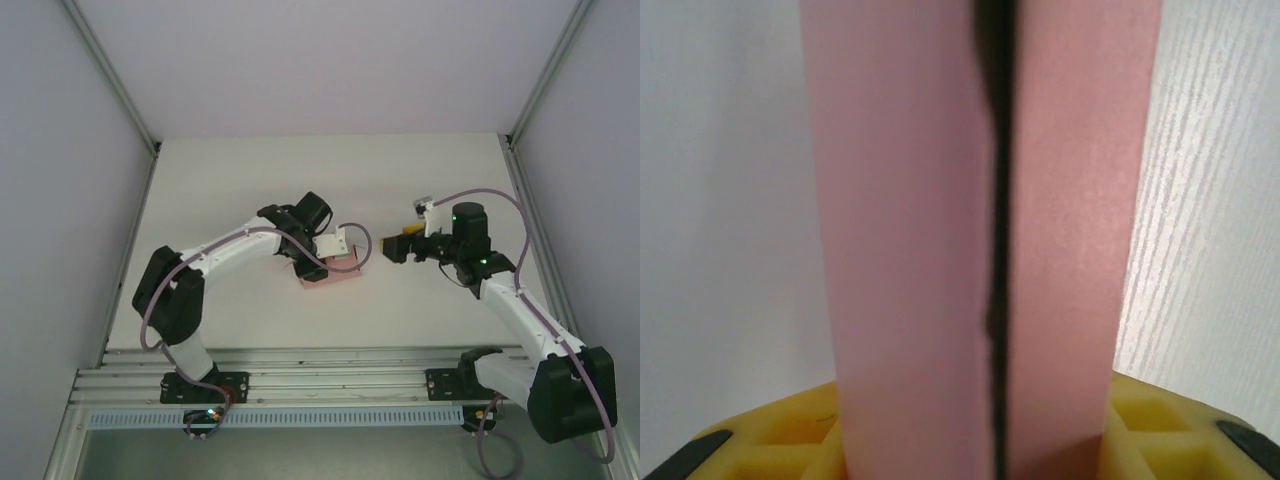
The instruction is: Assemble paper box
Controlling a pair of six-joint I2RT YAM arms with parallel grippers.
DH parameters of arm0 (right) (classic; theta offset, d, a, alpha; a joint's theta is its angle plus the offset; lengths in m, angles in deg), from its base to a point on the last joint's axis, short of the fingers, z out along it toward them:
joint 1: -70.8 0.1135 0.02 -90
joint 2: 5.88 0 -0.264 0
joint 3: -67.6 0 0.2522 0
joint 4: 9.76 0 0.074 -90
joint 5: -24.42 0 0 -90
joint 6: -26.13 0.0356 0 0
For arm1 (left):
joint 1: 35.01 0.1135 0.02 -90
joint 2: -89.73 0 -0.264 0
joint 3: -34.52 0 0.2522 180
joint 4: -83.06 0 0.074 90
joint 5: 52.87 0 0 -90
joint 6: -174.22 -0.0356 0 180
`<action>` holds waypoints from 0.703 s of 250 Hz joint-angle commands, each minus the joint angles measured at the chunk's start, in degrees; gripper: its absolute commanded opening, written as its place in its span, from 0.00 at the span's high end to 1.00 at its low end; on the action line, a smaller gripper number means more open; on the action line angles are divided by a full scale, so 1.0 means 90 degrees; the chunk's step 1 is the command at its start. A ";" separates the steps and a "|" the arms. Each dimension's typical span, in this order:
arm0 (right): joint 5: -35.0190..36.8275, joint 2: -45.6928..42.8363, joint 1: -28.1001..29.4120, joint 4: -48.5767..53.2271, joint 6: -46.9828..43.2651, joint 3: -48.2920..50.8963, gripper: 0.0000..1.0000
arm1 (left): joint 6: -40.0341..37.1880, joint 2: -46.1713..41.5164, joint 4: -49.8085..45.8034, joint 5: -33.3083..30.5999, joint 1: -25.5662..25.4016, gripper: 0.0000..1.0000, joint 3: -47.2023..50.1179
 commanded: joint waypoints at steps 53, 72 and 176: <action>-0.0457 0.1012 0.0334 -0.0308 -0.1145 -0.0341 0.10 | -0.0492 0.0737 -0.1022 0.0703 0.0138 0.49 -0.0929; -0.0438 0.1150 0.0342 -0.0339 -0.1169 -0.0377 0.11 | -0.0479 0.0799 -0.1067 0.0740 0.0148 0.41 -0.1007; -0.0019 0.1267 0.0823 0.0536 -0.2433 -0.0588 0.21 | -0.0345 0.0500 -0.0916 0.0340 0.0226 0.25 -0.0801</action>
